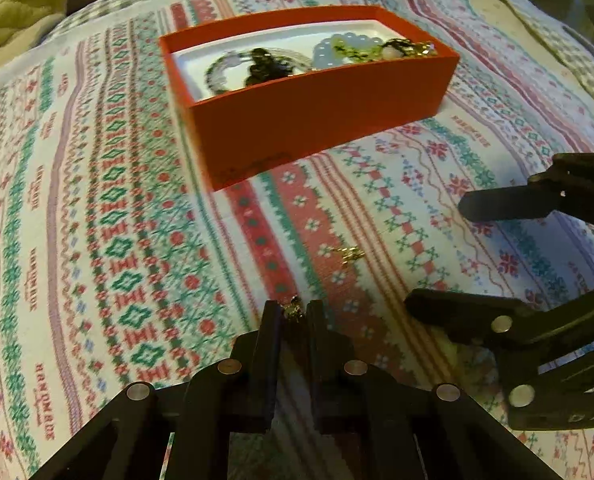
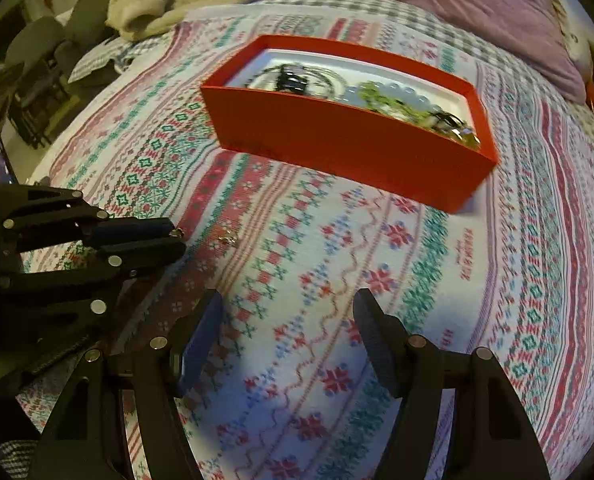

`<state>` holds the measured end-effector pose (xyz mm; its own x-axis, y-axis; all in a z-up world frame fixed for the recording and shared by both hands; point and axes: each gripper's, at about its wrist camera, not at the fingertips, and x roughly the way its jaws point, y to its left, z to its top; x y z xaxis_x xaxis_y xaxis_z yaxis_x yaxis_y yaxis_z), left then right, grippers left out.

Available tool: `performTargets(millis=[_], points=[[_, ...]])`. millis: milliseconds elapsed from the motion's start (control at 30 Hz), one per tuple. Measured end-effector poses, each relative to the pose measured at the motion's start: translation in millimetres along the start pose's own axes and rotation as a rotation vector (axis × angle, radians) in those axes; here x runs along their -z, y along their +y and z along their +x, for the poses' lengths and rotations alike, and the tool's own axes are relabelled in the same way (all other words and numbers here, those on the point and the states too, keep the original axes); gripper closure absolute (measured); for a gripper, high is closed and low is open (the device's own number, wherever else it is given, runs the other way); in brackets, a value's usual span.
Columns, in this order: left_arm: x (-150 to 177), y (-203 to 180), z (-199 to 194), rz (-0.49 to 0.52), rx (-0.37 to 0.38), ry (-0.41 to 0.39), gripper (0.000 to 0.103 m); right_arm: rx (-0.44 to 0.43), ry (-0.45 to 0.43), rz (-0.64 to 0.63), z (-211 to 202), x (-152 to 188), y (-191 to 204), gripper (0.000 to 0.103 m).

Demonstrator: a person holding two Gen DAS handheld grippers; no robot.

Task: Organize jewelry
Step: 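Grasp a gold charm with the left tool while the right tool grasps another gold charm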

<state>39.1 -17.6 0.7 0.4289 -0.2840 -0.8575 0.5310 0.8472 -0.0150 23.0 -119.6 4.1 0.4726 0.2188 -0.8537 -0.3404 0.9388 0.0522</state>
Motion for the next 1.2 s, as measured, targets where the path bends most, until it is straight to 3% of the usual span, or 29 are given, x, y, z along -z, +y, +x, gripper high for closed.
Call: performTargets(millis=[500,700,967,1067,1200], points=[[10,21,-7,-0.075,-0.009,0.015,0.096,-0.011,-0.061,-0.073,13,-15,20,0.041],[10,23,-7,-0.084,-0.006,0.018,0.096,-0.018,-0.072,-0.087,18,-21,24,0.056],[10,23,-6,-0.084,-0.007,0.019,0.096,-0.034,-0.103,-0.084,12,-25,20,0.088],[10,23,-6,-0.085,-0.006,0.018,0.096,-0.041,-0.119,-0.089,9,-24,21,0.094],[10,23,-6,-0.085,-0.006,0.018,0.096,-0.051,-0.135,-0.096,3,-23,23,0.094]])
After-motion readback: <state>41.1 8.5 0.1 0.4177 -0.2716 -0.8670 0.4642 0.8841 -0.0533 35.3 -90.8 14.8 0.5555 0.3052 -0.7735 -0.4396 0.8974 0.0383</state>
